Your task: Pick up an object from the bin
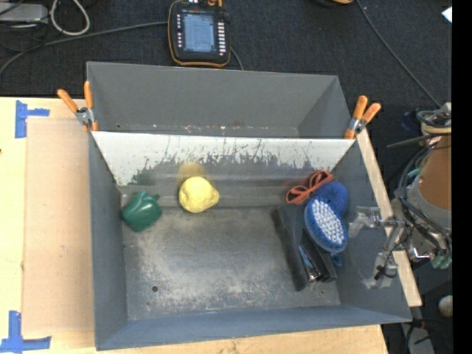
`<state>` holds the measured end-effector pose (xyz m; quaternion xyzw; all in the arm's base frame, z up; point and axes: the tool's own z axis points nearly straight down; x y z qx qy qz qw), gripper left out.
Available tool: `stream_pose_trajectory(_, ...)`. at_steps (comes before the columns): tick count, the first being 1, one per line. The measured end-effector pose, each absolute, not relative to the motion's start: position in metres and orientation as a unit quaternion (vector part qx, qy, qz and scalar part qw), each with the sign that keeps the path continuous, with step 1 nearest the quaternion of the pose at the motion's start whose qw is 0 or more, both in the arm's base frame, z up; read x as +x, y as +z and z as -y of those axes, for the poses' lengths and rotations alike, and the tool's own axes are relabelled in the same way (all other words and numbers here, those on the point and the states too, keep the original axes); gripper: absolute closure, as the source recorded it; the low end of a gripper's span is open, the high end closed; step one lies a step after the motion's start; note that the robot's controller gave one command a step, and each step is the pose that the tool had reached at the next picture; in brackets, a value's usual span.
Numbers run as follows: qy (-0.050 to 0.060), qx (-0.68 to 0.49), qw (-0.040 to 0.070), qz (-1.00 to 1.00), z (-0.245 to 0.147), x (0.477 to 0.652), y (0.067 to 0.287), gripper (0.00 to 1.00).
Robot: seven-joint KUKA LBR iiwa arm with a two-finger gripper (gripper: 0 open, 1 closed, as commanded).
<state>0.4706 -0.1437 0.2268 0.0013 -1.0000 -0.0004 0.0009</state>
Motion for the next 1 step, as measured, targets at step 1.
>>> stream_pose_trajectory(1, -0.001, -0.11, 0.0, 0.994, 0.1342, 0.505, 0.129, 0.0)
